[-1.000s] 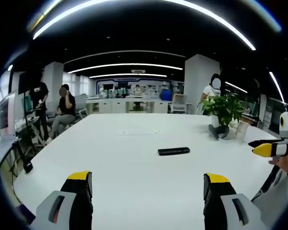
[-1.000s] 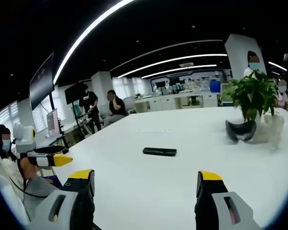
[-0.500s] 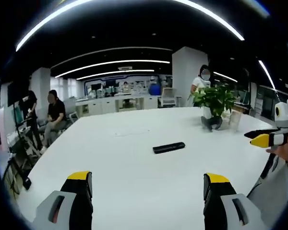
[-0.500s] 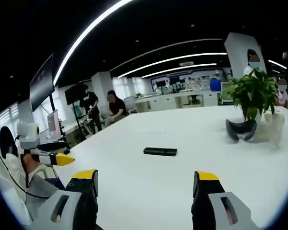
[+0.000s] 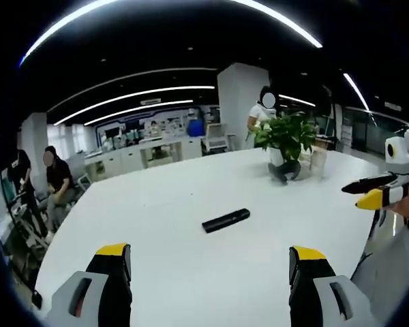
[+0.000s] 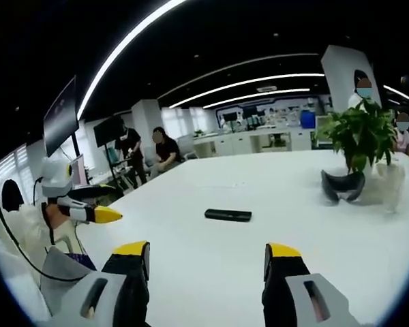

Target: Press the specified remote control buttons in sequence, fully releasing each button before pressing the next.

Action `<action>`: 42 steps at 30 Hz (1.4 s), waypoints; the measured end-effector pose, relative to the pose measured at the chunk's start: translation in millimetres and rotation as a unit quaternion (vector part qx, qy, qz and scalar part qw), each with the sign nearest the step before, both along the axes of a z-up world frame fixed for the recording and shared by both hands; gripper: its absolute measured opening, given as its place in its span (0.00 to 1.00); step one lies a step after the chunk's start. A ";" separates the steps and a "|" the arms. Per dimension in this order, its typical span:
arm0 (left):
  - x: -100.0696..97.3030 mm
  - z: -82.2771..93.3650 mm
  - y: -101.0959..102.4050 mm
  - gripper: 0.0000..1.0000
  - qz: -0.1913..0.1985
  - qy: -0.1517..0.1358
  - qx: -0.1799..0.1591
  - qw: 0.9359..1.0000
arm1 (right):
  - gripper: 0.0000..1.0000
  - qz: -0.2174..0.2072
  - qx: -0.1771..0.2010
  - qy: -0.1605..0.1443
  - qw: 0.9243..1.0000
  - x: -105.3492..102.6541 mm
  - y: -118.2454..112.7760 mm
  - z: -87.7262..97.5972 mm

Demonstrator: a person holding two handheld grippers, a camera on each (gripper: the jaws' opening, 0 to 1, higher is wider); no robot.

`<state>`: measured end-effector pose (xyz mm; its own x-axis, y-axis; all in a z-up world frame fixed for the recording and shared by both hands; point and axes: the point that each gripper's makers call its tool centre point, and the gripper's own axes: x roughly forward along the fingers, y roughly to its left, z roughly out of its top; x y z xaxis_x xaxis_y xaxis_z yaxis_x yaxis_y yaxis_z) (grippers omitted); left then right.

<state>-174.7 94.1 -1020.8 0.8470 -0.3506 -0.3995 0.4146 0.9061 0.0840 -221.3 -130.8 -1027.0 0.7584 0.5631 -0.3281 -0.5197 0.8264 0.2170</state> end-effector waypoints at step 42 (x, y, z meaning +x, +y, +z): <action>147.5 -28.8 -80.3 0.77 -0.238 0.069 0.157 0.956 | 0.00 0.013 0.024 0.115 0.993 1.8 -12.8 -26.3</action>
